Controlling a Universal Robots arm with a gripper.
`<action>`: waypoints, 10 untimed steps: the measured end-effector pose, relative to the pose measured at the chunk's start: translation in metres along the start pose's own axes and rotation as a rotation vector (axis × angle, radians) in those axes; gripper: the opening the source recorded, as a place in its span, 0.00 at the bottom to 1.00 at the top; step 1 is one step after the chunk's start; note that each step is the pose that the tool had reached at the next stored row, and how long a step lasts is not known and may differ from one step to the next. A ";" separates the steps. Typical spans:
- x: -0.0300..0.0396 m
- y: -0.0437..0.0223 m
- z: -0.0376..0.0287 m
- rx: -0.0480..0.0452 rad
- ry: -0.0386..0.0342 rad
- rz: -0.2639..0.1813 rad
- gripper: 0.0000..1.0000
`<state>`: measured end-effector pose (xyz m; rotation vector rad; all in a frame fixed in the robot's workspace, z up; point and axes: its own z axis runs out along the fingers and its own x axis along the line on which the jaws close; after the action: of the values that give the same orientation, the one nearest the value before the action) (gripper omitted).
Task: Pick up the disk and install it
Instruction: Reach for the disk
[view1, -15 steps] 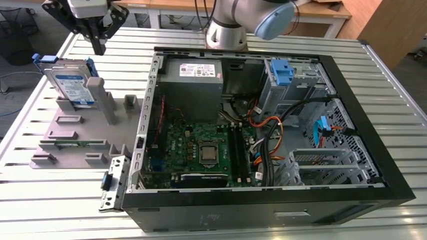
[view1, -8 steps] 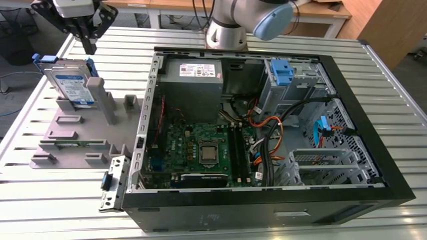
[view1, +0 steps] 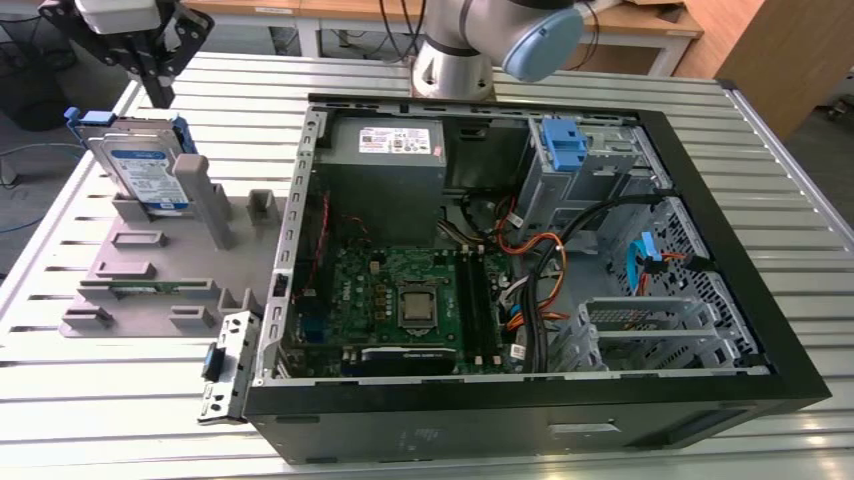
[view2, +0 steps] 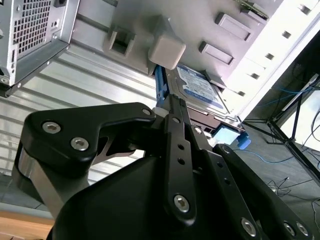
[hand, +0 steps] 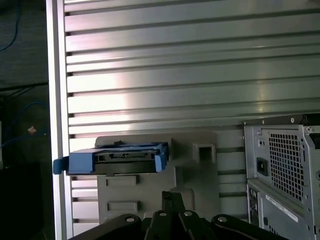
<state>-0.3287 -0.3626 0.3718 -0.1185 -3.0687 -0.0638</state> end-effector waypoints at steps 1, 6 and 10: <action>0.0026 0.0004 0.0006 -0.0001 -0.0004 0.000 0.11; 0.0151 0.0019 0.0033 -0.0001 -0.0017 0.000 0.11; 0.0233 0.0027 0.0053 -0.0002 -0.0025 0.000 0.11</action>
<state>-0.3520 -0.3580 0.3683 -0.1184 -3.0712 -0.0641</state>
